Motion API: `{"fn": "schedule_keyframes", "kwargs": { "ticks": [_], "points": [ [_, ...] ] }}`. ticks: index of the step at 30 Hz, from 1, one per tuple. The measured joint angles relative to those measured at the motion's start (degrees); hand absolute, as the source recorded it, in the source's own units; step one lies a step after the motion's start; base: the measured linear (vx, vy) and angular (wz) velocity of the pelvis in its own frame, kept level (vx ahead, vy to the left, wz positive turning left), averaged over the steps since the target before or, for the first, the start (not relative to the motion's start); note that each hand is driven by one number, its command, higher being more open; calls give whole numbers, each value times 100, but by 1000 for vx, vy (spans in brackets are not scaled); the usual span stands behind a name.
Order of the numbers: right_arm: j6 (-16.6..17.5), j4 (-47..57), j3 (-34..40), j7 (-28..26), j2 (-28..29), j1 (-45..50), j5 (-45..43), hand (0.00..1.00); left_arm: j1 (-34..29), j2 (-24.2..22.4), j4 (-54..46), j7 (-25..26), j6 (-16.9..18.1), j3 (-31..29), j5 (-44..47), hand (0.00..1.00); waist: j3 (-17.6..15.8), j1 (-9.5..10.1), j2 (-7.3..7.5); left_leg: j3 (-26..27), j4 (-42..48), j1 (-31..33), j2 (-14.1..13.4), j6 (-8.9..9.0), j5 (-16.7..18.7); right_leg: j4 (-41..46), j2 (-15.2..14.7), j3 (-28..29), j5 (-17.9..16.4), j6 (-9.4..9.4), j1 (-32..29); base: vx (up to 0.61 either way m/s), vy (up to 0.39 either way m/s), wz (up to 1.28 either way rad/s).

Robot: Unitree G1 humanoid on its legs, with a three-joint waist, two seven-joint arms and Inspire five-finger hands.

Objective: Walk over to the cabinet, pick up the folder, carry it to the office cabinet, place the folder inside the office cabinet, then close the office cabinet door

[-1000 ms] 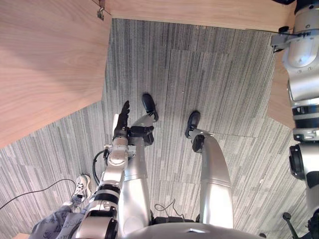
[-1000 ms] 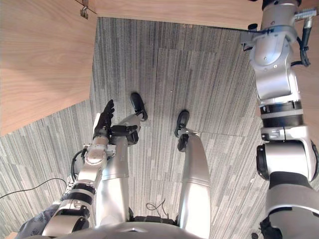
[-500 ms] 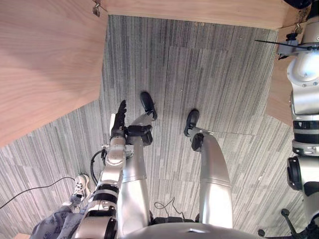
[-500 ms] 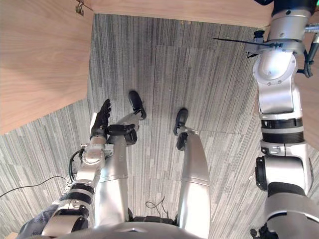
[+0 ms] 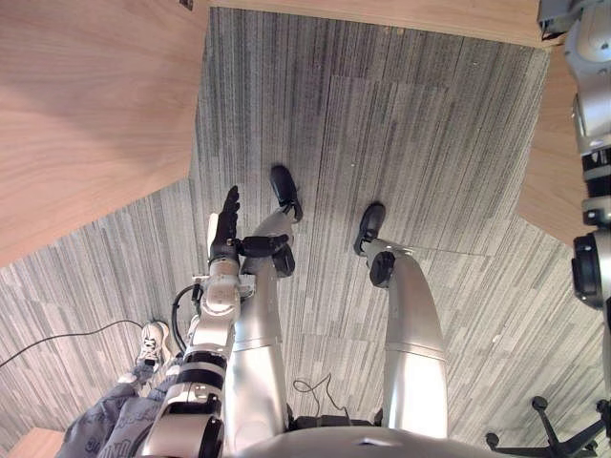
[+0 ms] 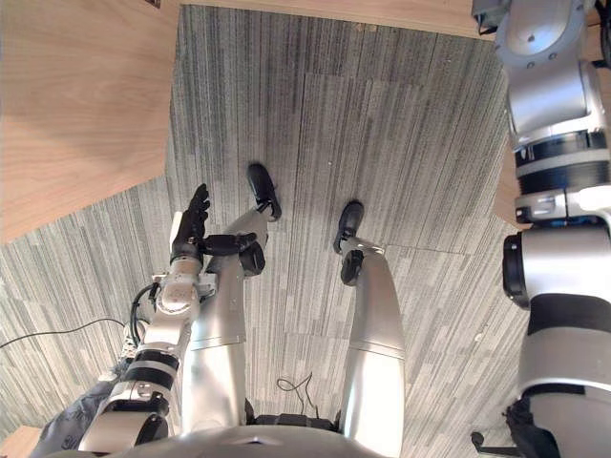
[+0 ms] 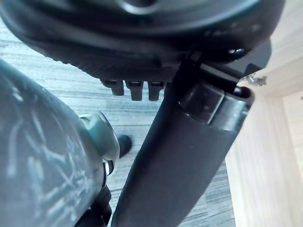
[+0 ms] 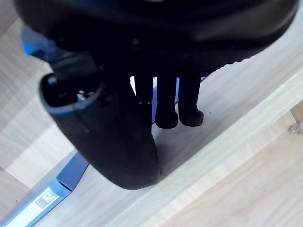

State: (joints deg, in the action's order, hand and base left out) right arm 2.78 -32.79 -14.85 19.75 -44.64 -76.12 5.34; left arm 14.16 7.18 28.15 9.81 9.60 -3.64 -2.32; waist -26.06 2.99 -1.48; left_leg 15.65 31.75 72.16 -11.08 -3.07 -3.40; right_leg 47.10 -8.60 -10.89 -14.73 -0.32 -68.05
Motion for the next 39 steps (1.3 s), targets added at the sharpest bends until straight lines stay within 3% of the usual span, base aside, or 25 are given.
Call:
{"fn": "schedule_keyframes", "kwargs": {
  "ticks": [8,14,18,24,27,31,33,39],
  "points": [
    [-179,-850,-236,-8,-82,-1170,-338,0,-9,-45,202,76,3,4,193,100,-4,-24,6,109,-884,-185,273,22,-467,-193,-178,-90,42,63,-101,-27,-8,18],
    [-207,-1044,-275,73,18,-1331,-560,0,-52,-139,327,196,-12,-9,298,100,-4,-22,6,117,-1530,-437,398,88,-791,-325,-202,-153,118,125,-57,5,-11,9],
    [-346,-1205,-235,296,152,-1445,-790,0,-147,-335,477,251,-27,-190,331,100,-2,-27,2,451,-2147,-721,413,100,-1121,-328,-274,-215,130,142,-56,12,-31,16],
    [-403,-1173,-32,367,370,-1468,-1047,0,-150,-387,584,318,-32,-242,428,100,-4,-28,-1,455,-2115,-859,416,21,-1216,-256,-281,-200,129,145,68,45,-34,1],
    [-389,-661,361,485,441,-1164,-1067,0,-150,-395,587,321,-42,-243,424,100,-4,16,-1,461,-1806,-886,324,51,-1041,-250,-241,-173,121,155,199,45,-25,-12],
    [-289,1321,1053,702,542,295,-1137,0,-140,-328,546,237,-140,-243,388,100,-3,61,-1,515,-1060,-896,78,46,-574,-215,-117,-36,87,149,411,26,10,-28],
    [-63,2120,1372,711,809,1022,-1361,0,-140,-307,533,195,-214,-238,364,100,-4,-20,0,557,-738,-995,-26,3,-384,-170,-69,53,70,121,572,29,81,-33],
    [186,3639,1404,503,1131,2037,-1893,0,-115,-378,587,20,-285,-217,157,100,8,-52,-1,577,17,-1427,-326,79,180,-50,86,181,-71,87,1180,26,60,-24]
  ]
}}
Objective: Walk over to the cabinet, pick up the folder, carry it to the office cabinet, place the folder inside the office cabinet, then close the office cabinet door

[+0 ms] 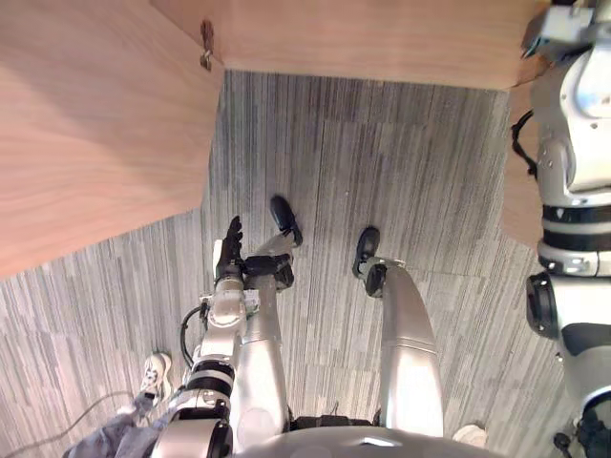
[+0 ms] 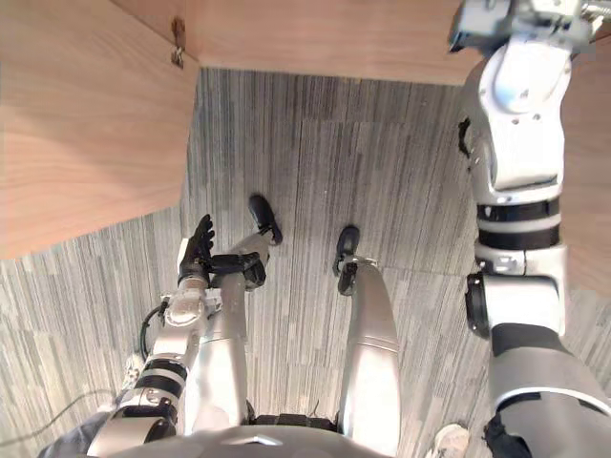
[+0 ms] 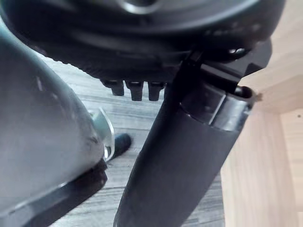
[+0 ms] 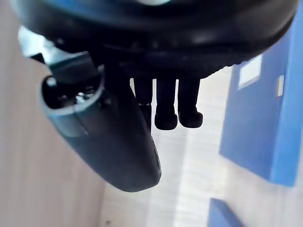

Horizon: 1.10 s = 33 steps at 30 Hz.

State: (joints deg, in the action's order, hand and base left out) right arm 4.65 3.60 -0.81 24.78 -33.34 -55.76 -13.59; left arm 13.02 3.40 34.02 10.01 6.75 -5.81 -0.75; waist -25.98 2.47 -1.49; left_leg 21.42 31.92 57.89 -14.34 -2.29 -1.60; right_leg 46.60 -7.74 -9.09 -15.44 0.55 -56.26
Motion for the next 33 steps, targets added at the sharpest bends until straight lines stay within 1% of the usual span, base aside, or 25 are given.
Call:
{"fn": "schedule_keyframes", "kwargs": {
  "ticks": [2,4,6,7,9,10,11,12,14,16,18,19,20,22,23,24,25,26,29,30,32,33],
  "points": [
    [135,601,0,-54,58,381,36,0,13,-69,9,-42,-69,-5,-10,100,8,-14,-1,1,31,-221,-7,15,62,-31,4,2,-34,-10,242,50,30,-7],
    [263,1081,8,-111,250,833,312,0,16,-135,118,-45,-91,-20,-89,100,128,-19,6,-3,28,-388,-25,37,124,-153,42,-3,-35,-13,452,75,26,-8],
    [354,1553,-14,-237,664,1647,598,0,-39,-173,299,-47,-126,-62,-176,100,395,-44,79,-4,-22,-610,-42,40,181,-383,100,-6,-29,-35,743,150,51,-10],
    [373,1623,-41,-258,778,1868,695,0,-41,-197,372,-49,-125,-108,-222,100,455,-64,102,-2,-43,-678,-45,44,199,-455,116,-9,-18,-49,832,194,73,-11],
    [404,1704,-275,-408,1244,2733,836,0,-49,-318,652,-26,-180,-370,-314,100,581,-122,197,14,-104,-1115,-72,77,310,-783,185,6,14,-98,1359,194,77,-15],
    [406,1704,-356,-459,1350,2978,912,0,-65,-358,724,-25,-204,-423,-379,100,641,-137,219,21,-128,-1215,-68,82,343,-863,194,11,22,-112,1472,165,60,-15],
    [408,1702,-522,-543,1493,3344,915,0,-106,-392,817,-3,-238,-461,-453,100,742,-159,243,40,-188,-1370,-57,106,380,-1003,210,14,38,-140,1662,223,73,-15],
    [409,1691,-787,-747,1756,3943,965,0,-217,-429,912,1,-292,-461,-575,100,913,-206,270,90,-296,-1625,-42,114,418,-1250,244,50,81,-192,1941,230,76,-17],
    [413,1631,-1063,-928,2034,4475,1028,0,-335,-449,979,2,-312,-458,-670,100,1004,-240,311,166,-415,-1957,-27,151,483,-1487,274,133,126,-236,2236,221,84,-25],
    [458,1294,-1339,-1156,2333,5081,1060,0,-463,-408,1207,-4,-340,-402,-681,100,1159,-263,388,160,-617,-2422,54,180,502,-1794,282,309,209,-298,2653,204,84,-45],
    [470,671,-1405,-1364,2479,5473,1147,0,-573,-339,1535,-6,-355,-332,-862,100,1368,-287,404,137,-903,-2804,169,210,516,-2213,329,508,376,-347,3016,216,99,-53],
    [471,479,-1393,-1379,2491,5552,1148,0,-583,-318,1639,-5,-357,-291,-897,100,1411,-300,397,130,-978,-2892,187,214,514,-2341,342,555,434,-357,3107,163,97,-48],
    [466,46,-1363,-1417,2501,5679,1283,0,-604,-256,1807,-15,-367,-195,-942,100,1476,-310,394,129,-1140,-3067,227,240,498,-2607,361,651,569,-391,3280,136,92,-41],
    [436,-708,-1303,-1468,2541,5735,1538,0,-624,-178,1987,-38,-378,-157,-1111,100,1491,-346,395,136,-1381,-3346,296,340,434,-2980,377,779,770,-438,3569,112,87,-37],
    [408,-1283,-1168,-1500,2615,5757,1635,0,-665,-127,2037,-43,-385,-146,-1123,100,1504,-379,393,162,-1559,-3544,358,381,401,-3216,385,819,877,-471,3767,66,68,-26],
    [320,-1825,-1051,-1504,2707,5788,1704,0,-738,-68,2036,-42,-384,-138,-1129,100,1537,-394,391,185,-1701,-3720,400,416,370,-3394,378,858,971,-491,3945,55,66,-20],
    [275,-2073,-977,-1503,2755,5809,1778,0,-783,-32,2036,-42,-386,-135,-1134,100,1586,-394,394,209,-1767,-3797,417,419,358,-3470,378,887,1015,-500,4005,54,77,-20],
    [221,-2517,-906,-1513,2810,5854,1834,100,-861,40,2043,-41,-388,-130,-1149,100,1669,-392,394,275,-1905,-3953,447,434,319,-3640,375,932,1110,-508,4143,50,77,-24],
    [165,-3433,-794,-1554,2883,5978,1963,100,-1026,194,2145,-38,-392,-128,-1241,100,1912,-395,375,339,-2329,-4358,551,486,162,-4026,372,1020,1325,-493,4475,25,49,-20],
    [152,-3591,-725,-1561,2906,6001,2029,100,-1059,208,2157,-41,-406,-127,-1247,100,1972,-395,368,340,-2420,-4422,575,490,128,-4074,369,1037,1349,-499,4517,-7,29,-14],
    [98,-4065,-514,-1572,2913,6046,2029,100,-1158,222,2159,-57,-431,-119,-1340,100,2152,-396,338,338,-2724,-4605,659,492,-25,-4205,360,1068,1437,-492,4612,-39,30,-10],
    [83,-4417,-300,-1561,2922,6039,2027,100,-1174,227,2218,-85,-430,-109,-1346,100,2162,-395,337,336,-2931,-4798,724,486,-124,-4279,345,1079,1471,-481,4726,-70,36,-7]
  ]
}}
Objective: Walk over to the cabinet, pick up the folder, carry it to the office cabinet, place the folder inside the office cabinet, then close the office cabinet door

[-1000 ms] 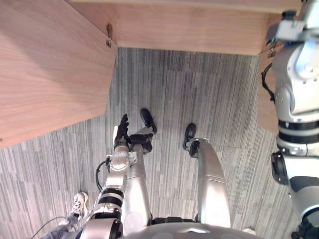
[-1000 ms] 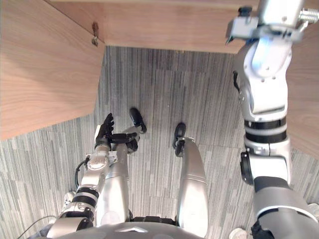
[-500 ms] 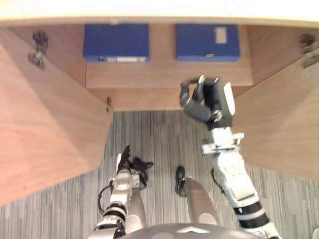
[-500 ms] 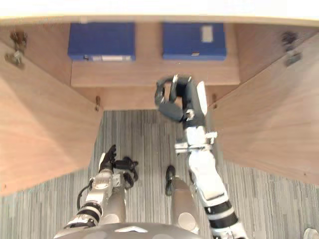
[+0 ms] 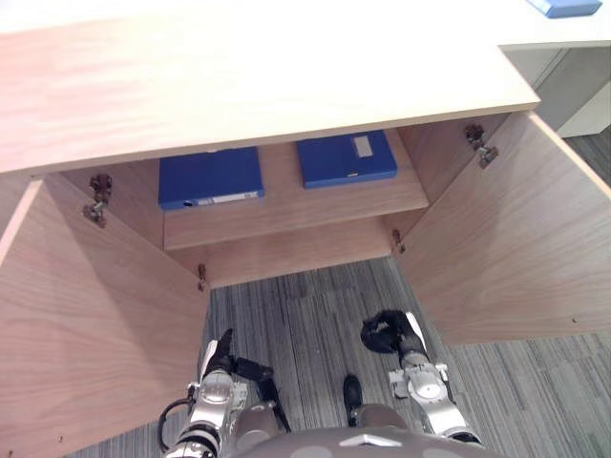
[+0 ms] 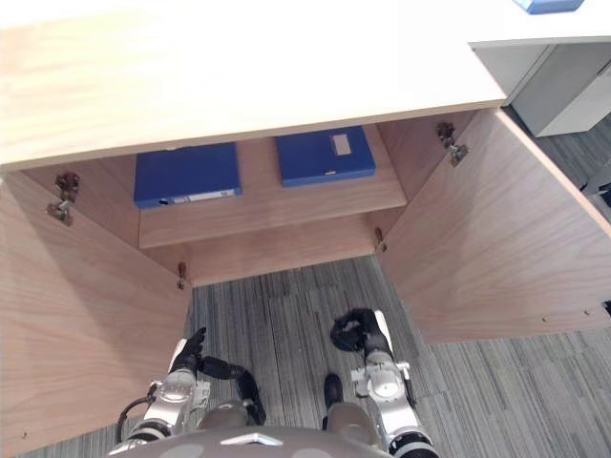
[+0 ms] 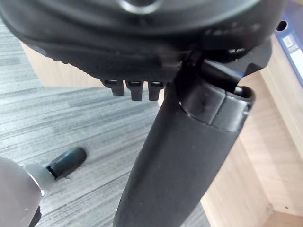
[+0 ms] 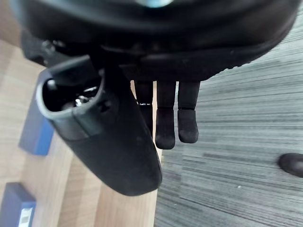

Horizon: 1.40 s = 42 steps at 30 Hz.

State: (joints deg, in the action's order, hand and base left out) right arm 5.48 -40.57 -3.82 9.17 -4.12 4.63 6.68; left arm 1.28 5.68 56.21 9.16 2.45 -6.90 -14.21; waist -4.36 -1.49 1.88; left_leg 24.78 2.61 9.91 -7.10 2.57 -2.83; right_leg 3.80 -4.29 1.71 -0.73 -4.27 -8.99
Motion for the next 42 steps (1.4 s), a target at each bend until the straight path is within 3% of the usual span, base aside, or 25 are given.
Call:
{"fn": "schedule_keyframes", "kwargs": {
  "ticks": [5,10,18,24,36,42],
  "points": [
    [-126,-957,513,44,2,2,-9,100,-173,23,170,-107,-7,-3,1,100,153,0,-7,-58,-776,-450,214,24,-335,-186,-13,59,102,-9,138,-112,59,-11],
    [-311,-1439,808,72,7,109,-30,100,-304,35,403,-197,-61,-4,1,100,185,-2,1,-137,-805,-510,318,15,-326,-285,-98,77,122,-9,242,-85,46,0],
    [-316,-1449,1197,89,170,79,-392,100,-437,82,489,-227,-76,-29,3,100,319,-19,33,-134,-802,-651,393,-38,-229,-346,-158,118,123,-9,402,2,14,-1],
    [-245,-1366,1651,84,256,21,-973,100,-444,86,527,-294,-146,-99,2,100,333,-44,28,388,-772,-948,389,2,-90,-388,-112,665,179,-57,417,40,-4,-49],
    [31,397,3186,377,445,664,-2173,100,-444,73,609,-332,-169,-298,-3,100,349,-440,65,1408,-768,-1504,292,284,293,-489,177,1895,415,-55,299,-12,-24,-58],
    [90,1282,4040,654,357,423,-2271,100,-54,67,522,-349,-165,152,1,100,370,-656,-63,1642,-766,-1526,275,303,322,-406,263,2120,419,-59,166,12,-31,-27]
  ]
}}
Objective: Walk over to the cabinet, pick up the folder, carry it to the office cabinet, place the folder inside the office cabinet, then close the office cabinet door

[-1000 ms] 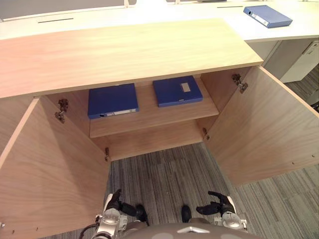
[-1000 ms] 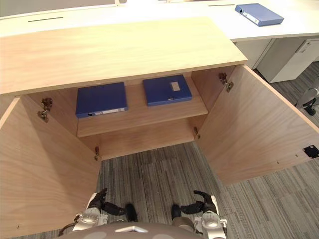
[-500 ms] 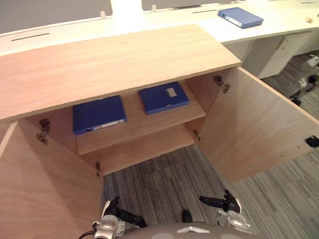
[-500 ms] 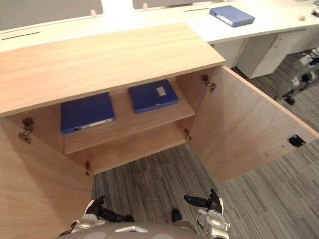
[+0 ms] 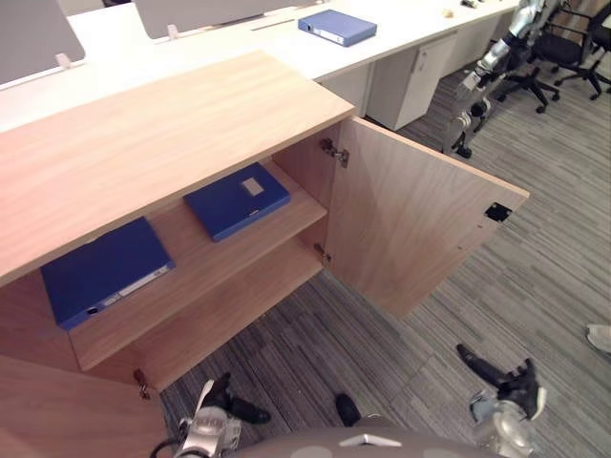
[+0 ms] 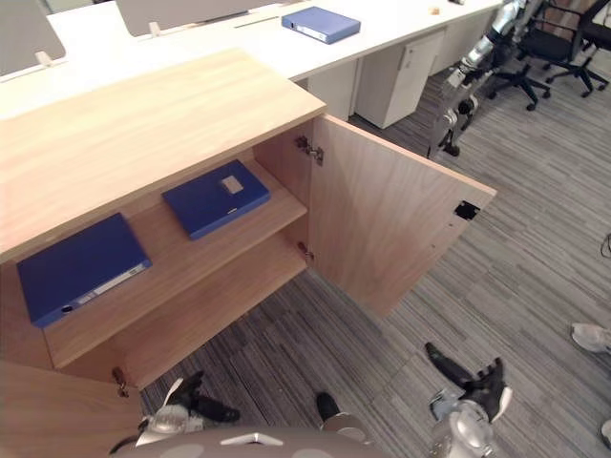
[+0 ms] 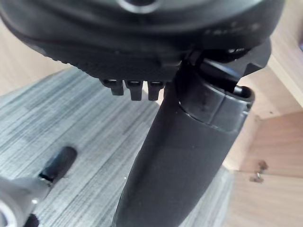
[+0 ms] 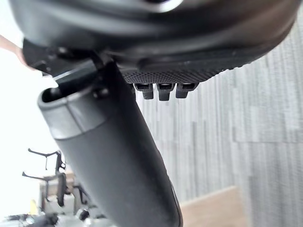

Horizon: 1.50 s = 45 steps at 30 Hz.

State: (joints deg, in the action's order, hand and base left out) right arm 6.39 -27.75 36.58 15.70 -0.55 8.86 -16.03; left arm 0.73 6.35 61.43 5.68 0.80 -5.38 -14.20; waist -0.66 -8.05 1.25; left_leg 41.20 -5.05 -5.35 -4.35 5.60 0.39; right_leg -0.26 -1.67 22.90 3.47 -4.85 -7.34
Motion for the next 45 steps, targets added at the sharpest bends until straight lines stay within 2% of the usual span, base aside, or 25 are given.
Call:
{"fn": "schedule_keyframes", "kwargs": {
  "ticks": [5,6,9,15,18,23,27,35,41,45],
  "points": [
    [42,7,31,45,-541,-483,-105,100,315,-76,-138,-31,105,178,0,100,-21,-76,-106,69,175,39,-85,-15,86,32,64,96,12,-1,-63,41,-54,-17],
    [41,7,-50,-97,-785,-640,-214,100,339,-79,-143,-104,122,289,-2,100,-58,-146,-162,68,225,48,-100,-13,119,37,66,95,13,-3,-66,26,-45,-5],
    [42,6,-377,-264,-1280,-853,-217,100,320,-83,-142,-149,121,477,-2,100,-96,-180,-225,68,271,70,-121,-13,148,43,81,105,12,-6,-89,12,-46,-5],
    [44,-5,-1095,-588,-2374,-1314,-213,100,232,-43,-133,-308,134,869,-7,100,-137,-200,-283,66,328,231,-142,-16,145,67,92,110,23,-30,-252,1,-53,-1],
    [46,-8,-1329,-692,-2677,-1486,-210,100,130,-30,-127,-326,194,929,-9,100,-146,-200,-298,61,325,244,-142,-16,145,55,92,106,23,-30,-262,6,-42,0],
    [47,-13,-1795,-806,-2870,-1578,-206,100,-61,13,-115,-325,248,949,-136,100,-144,-196,-306,27,307,292,-137,-26,138,28,76,74,25,-32,-290,7,-30,3],
    [47,-122,-2155,-840,-2919,-1857,-198,100,-148,3,-94,-324,249,976,-211,100,-139,-196,-368,-92,300,419,-113,-63,112,31,37,-57,52,-65,-366,8,-38,12],
    [46,-267,-2908,-952,-2986,-2268,-192,100,-198,-2,-95,-317,268,1125,-216,100,-130,-148,-423,-338,266,555,-10,-182,28,34,-96,-293,99,-108,-408,-27,-26,15],
    [45,-302,-2903,-917,-3024,-2319,-189,100,-271,4,-96,-311,290,1118,-227,100,-130,-129,-422,-453,27,595,153,-278,-144,-147,-219,-382,232,-145,-441,-41,7,7],
    [43,-283,-2872,-852,-2940,-2319,-203,100,-379,3,-95,-312,289,1071,-230,100,-135,-117,-412,-586,3,600,168,-296,-189,-216,-235,-454,281,-141,-411,-13,-2,5]
  ]
}}
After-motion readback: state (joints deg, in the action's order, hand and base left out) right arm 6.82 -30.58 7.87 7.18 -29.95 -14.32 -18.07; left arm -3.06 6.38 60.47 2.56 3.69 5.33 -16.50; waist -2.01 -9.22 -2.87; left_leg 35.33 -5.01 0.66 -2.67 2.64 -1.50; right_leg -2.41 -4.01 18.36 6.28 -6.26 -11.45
